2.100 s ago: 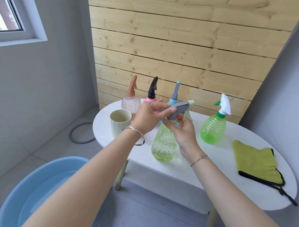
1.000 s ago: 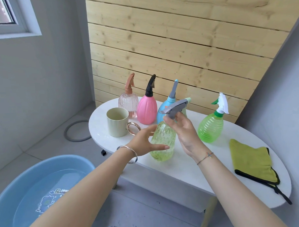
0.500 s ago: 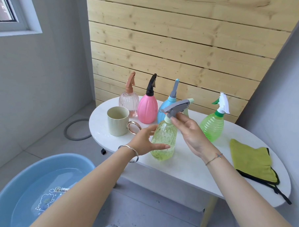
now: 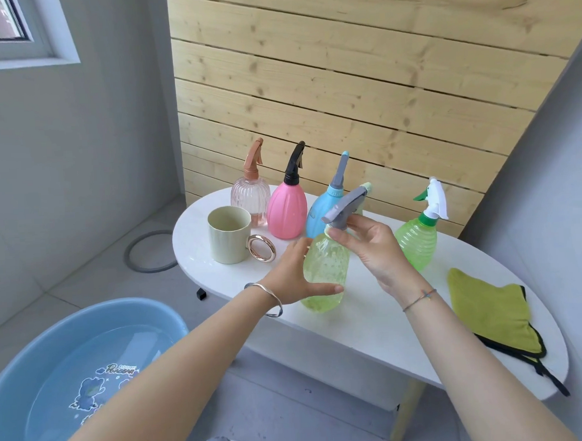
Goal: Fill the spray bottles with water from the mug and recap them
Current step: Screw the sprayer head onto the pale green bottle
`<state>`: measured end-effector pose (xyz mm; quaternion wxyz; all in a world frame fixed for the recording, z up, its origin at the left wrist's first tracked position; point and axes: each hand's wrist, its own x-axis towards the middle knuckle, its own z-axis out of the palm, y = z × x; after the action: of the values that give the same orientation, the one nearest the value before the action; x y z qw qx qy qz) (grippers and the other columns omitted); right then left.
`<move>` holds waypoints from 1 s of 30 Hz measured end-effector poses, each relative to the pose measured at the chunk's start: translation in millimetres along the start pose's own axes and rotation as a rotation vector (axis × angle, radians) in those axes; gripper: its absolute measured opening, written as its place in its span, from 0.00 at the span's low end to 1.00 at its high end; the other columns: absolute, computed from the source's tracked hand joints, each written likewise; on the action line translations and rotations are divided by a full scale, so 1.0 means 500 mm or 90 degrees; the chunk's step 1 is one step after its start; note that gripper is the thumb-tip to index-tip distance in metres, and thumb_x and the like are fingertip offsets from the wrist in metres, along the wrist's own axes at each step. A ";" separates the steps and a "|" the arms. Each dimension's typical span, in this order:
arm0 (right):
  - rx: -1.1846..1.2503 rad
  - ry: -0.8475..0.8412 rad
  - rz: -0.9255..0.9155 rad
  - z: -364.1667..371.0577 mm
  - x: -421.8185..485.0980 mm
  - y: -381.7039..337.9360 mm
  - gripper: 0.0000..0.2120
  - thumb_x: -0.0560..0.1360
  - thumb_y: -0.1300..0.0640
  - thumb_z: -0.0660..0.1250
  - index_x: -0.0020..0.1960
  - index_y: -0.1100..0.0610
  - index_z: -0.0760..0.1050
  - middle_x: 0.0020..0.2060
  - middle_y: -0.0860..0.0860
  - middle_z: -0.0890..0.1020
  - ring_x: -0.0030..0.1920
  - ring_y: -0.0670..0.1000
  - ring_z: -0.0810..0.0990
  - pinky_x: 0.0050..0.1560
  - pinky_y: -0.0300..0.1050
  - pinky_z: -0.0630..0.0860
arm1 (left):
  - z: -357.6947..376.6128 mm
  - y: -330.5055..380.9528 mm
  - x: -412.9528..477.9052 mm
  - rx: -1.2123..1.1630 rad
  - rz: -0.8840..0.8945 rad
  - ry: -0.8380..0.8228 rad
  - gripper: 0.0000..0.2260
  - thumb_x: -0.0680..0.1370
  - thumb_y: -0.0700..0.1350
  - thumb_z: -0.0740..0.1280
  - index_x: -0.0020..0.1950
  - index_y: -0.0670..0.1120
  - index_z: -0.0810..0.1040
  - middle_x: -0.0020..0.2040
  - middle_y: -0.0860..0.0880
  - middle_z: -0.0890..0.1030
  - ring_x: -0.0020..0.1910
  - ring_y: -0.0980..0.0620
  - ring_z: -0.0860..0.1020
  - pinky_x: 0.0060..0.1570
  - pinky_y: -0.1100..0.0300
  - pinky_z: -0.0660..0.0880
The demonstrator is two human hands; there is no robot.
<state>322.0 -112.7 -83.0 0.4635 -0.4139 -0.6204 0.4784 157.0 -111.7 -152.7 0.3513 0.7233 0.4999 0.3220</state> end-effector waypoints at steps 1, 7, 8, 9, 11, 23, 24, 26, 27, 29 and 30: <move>0.009 -0.033 0.014 -0.010 0.002 -0.005 0.12 0.70 0.56 0.72 0.53 0.52 0.81 0.51 0.44 0.84 0.56 0.41 0.79 0.56 0.34 0.72 | -0.002 0.003 0.003 0.015 0.010 -0.026 0.42 0.66 0.56 0.78 0.74 0.52 0.60 0.65 0.49 0.66 0.63 0.53 0.66 0.63 0.59 0.66; -0.012 -0.117 0.048 -0.047 0.002 -0.021 0.14 0.72 0.57 0.68 0.58 0.54 0.79 0.56 0.47 0.83 0.57 0.40 0.79 0.55 0.29 0.71 | -0.024 0.003 0.029 -0.046 -0.024 -0.107 0.38 0.65 0.60 0.77 0.71 0.51 0.67 0.68 0.55 0.72 0.69 0.55 0.69 0.67 0.58 0.66; -0.006 -0.084 0.034 -0.044 0.002 -0.017 0.13 0.70 0.58 0.70 0.55 0.54 0.80 0.52 0.46 0.84 0.56 0.41 0.80 0.56 0.32 0.72 | -0.021 0.005 0.030 -0.061 -0.027 -0.102 0.35 0.66 0.57 0.78 0.68 0.49 0.69 0.66 0.53 0.74 0.67 0.53 0.71 0.66 0.58 0.68; -0.003 -0.035 0.015 -0.037 0.002 -0.012 0.11 0.69 0.59 0.72 0.51 0.54 0.80 0.48 0.45 0.85 0.54 0.42 0.81 0.57 0.36 0.73 | -0.016 0.007 0.030 -0.071 -0.027 -0.085 0.32 0.66 0.55 0.79 0.64 0.48 0.70 0.63 0.52 0.75 0.64 0.52 0.73 0.64 0.58 0.70; -0.009 0.082 -0.019 -0.015 -0.001 0.002 0.09 0.67 0.60 0.76 0.44 0.54 0.78 0.42 0.45 0.84 0.48 0.45 0.81 0.58 0.46 0.75 | 0.000 0.011 0.030 -0.086 -0.022 -0.039 0.25 0.66 0.51 0.80 0.54 0.51 0.70 0.56 0.53 0.75 0.58 0.52 0.75 0.59 0.59 0.72; -0.038 0.046 -0.065 -0.022 -0.016 0.006 0.08 0.73 0.60 0.70 0.50 0.49 0.81 0.50 0.46 0.85 0.56 0.44 0.80 0.62 0.41 0.74 | 0.027 0.019 0.022 -0.095 0.002 -0.007 0.33 0.68 0.50 0.78 0.69 0.50 0.69 0.63 0.52 0.74 0.60 0.53 0.73 0.56 0.69 0.69; -0.036 0.068 -0.074 -0.017 -0.016 0.009 0.09 0.72 0.60 0.71 0.48 0.47 0.81 0.48 0.44 0.85 0.55 0.45 0.81 0.62 0.41 0.74 | 0.027 0.020 0.020 -0.099 0.007 -0.003 0.32 0.68 0.49 0.78 0.69 0.49 0.69 0.62 0.52 0.76 0.59 0.54 0.73 0.53 0.73 0.68; -0.037 0.105 -0.090 -0.008 -0.018 0.013 0.09 0.72 0.59 0.72 0.47 0.46 0.81 0.45 0.41 0.85 0.53 0.44 0.82 0.59 0.39 0.75 | 0.027 0.023 0.016 -0.108 0.014 -0.004 0.32 0.69 0.49 0.78 0.69 0.49 0.69 0.62 0.51 0.78 0.59 0.53 0.75 0.54 0.72 0.68; -0.040 0.121 -0.092 -0.004 -0.016 0.013 0.08 0.72 0.59 0.73 0.47 0.47 0.81 0.44 0.41 0.85 0.52 0.43 0.82 0.58 0.39 0.75 | 0.026 0.022 0.018 -0.114 0.010 -0.008 0.32 0.69 0.50 0.78 0.69 0.49 0.69 0.62 0.50 0.78 0.61 0.52 0.75 0.56 0.69 0.69; -0.033 0.130 -0.076 0.000 -0.018 0.008 0.07 0.71 0.59 0.73 0.47 0.49 0.81 0.44 0.44 0.85 0.50 0.44 0.83 0.57 0.40 0.76 | 0.024 0.020 0.017 -0.117 -0.002 -0.029 0.34 0.69 0.52 0.78 0.71 0.49 0.68 0.64 0.51 0.77 0.64 0.53 0.74 0.61 0.64 0.68; -0.026 0.110 -0.064 -0.003 -0.017 0.005 0.07 0.72 0.60 0.73 0.48 0.51 0.81 0.45 0.46 0.85 0.50 0.44 0.82 0.56 0.39 0.76 | 0.020 0.020 0.017 -0.111 -0.010 -0.046 0.36 0.68 0.53 0.78 0.72 0.50 0.67 0.66 0.52 0.76 0.66 0.54 0.72 0.64 0.62 0.67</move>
<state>325.5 -120.2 -86.8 0.5301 -0.4311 -0.6079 0.4045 172.6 -108.0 -148.8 0.4333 0.6968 0.4626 0.3356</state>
